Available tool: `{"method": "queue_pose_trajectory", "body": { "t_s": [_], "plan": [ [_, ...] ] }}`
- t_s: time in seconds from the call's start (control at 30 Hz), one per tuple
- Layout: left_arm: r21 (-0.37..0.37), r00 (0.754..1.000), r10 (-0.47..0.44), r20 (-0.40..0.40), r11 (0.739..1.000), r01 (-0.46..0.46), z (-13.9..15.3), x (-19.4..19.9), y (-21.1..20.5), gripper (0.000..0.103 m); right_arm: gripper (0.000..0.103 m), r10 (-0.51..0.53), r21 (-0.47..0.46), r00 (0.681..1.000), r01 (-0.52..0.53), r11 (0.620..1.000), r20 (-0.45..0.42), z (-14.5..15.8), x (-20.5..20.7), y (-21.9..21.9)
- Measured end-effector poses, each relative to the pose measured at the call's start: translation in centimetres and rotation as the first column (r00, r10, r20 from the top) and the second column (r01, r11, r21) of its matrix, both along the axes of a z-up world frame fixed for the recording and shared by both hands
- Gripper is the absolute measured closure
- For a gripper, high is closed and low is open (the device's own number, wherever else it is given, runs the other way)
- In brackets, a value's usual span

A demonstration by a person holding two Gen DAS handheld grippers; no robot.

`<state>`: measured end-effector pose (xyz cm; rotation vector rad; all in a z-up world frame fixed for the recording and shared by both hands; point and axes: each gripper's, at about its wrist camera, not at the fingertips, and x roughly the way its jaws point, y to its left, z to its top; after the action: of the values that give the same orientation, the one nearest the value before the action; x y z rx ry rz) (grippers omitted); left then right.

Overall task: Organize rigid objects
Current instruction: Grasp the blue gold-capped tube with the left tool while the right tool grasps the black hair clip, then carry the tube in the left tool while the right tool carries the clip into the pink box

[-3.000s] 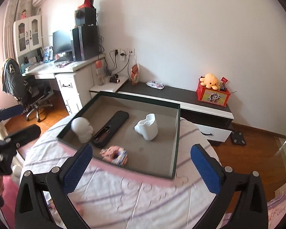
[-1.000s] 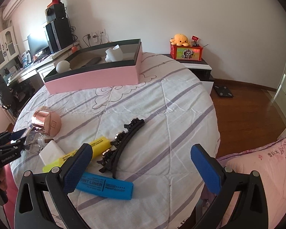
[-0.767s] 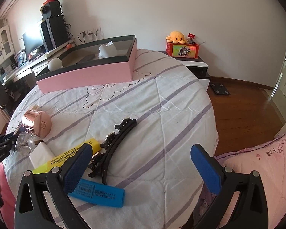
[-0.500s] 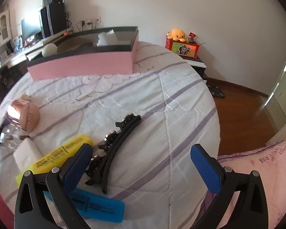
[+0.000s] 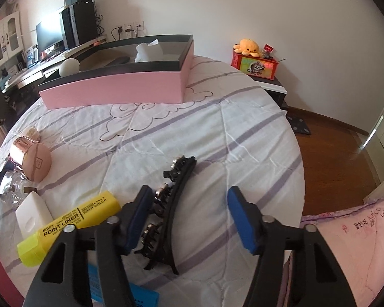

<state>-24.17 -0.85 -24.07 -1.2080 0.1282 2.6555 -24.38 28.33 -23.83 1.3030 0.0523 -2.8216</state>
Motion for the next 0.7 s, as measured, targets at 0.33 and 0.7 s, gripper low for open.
{"method": "queue_pose_trajectory", "body": {
  "t_s": [0.33, 0.7],
  "plan": [
    [0.029, 1.0, -0.008, 0.001, 1.0, 0.008, 0.3, 0.1, -0.4, 0.088, 0.084, 0.043, -0.054, 0.999, -0.044, 0.998, -0.013, 0.6, 0.4, 0.1],
    [0.041, 1.0, -0.008, -0.022, 0.999, 0.009, 1.3, 0.6, -0.4, 0.088, 0.084, 0.049, -0.102, 0.996, -0.056, 0.993, -0.069, 2.5, 1.0, 0.1]
  ]
}}
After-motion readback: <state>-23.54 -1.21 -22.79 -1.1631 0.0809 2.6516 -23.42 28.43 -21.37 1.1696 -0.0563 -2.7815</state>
